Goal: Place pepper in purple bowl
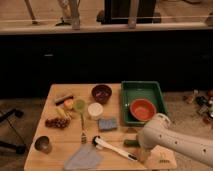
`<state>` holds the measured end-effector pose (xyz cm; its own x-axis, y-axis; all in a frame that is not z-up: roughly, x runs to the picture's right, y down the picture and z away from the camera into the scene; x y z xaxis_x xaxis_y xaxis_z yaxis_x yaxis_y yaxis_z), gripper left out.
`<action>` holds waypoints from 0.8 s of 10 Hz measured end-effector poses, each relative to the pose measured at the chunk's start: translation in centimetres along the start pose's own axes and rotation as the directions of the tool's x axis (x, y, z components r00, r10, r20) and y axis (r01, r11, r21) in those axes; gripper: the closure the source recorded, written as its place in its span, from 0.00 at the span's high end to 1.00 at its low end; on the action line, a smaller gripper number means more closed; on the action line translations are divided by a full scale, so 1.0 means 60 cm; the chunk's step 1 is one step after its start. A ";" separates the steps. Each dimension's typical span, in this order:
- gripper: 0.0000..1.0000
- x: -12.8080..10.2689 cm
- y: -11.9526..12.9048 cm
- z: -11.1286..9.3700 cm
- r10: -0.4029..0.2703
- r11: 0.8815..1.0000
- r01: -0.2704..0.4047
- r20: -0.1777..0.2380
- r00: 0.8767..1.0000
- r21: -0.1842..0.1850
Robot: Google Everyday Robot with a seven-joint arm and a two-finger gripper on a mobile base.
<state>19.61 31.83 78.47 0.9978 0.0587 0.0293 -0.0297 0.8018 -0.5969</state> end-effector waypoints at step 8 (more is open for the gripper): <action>0.00 -0.001 0.004 -0.013 -0.005 1.000 0.005 -0.009 1.000 0.001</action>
<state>19.58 31.52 77.70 0.9985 0.0492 0.0253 -0.0245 0.8029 -0.5956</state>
